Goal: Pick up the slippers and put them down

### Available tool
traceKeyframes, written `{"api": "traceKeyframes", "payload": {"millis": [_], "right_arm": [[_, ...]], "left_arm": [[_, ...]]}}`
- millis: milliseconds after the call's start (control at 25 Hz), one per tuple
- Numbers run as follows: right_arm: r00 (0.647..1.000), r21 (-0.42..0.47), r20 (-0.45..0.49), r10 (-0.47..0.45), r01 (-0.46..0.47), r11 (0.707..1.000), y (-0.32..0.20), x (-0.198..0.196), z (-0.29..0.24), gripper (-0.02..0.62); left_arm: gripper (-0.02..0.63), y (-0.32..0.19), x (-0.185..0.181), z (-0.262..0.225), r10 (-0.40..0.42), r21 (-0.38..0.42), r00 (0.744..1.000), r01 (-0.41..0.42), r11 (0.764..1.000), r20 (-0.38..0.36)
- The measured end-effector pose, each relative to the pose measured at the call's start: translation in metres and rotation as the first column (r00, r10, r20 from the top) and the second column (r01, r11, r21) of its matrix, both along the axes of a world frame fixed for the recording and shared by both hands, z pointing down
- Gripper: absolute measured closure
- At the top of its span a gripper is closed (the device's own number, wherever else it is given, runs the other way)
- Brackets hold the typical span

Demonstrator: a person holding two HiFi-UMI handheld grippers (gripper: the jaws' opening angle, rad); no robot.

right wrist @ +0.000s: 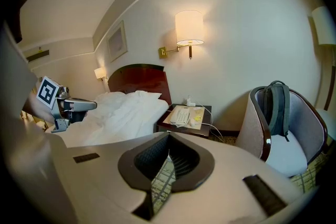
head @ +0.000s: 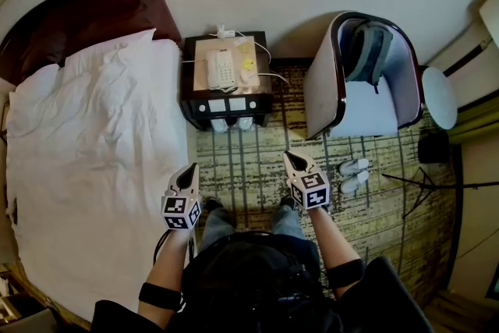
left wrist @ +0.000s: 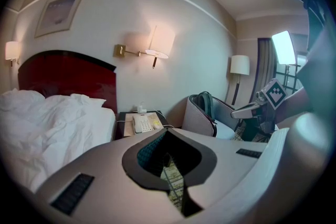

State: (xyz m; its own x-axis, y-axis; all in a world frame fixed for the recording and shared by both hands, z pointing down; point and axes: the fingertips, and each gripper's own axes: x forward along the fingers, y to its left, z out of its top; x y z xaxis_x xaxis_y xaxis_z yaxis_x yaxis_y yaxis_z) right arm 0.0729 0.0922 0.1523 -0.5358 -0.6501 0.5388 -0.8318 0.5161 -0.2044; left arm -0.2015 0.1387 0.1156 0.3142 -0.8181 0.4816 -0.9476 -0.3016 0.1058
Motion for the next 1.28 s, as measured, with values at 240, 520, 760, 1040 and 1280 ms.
{"api": "traceKeyframes", "payload": {"millis": [240, 520, 760, 1040, 1280], "right_arm": [[1.0, -0.017, -0.008, 0.027, -0.027, 0.999, -0.001, 0.002, 0.017, 0.562], [0.995, -0.122, -0.003, 0.101, -0.1, 0.987, -0.018, -0.005, 0.087, 0.517], [0.991, -0.217, 0.022, 0.13, -0.122, 0.968, -0.028, -0.023, 0.156, 0.395], [0.987, -0.287, 0.063, 0.147, -0.123, 0.95, -0.064, -0.036, 0.238, 0.287], [0.995, -0.316, 0.091, 0.043, -0.012, 0.949, -0.091, -0.087, 0.315, 0.221]], "left_arm": [[0.606, 0.004, 0.006, 0.013, 0.021, -0.027, 1.0, -0.021, 0.999, 0.006], [0.606, -0.011, 0.012, 0.047, 0.064, -0.064, 0.998, -0.062, 0.996, 0.026], [0.606, -0.02, 0.017, 0.093, 0.139, -0.106, 0.989, -0.132, 0.986, 0.057], [0.606, -0.042, 0.023, 0.157, 0.143, -0.148, 0.988, -0.133, 0.98, 0.056], [0.606, -0.062, 0.024, 0.216, 0.101, -0.152, 0.995, -0.096, 0.984, 0.025]]}}
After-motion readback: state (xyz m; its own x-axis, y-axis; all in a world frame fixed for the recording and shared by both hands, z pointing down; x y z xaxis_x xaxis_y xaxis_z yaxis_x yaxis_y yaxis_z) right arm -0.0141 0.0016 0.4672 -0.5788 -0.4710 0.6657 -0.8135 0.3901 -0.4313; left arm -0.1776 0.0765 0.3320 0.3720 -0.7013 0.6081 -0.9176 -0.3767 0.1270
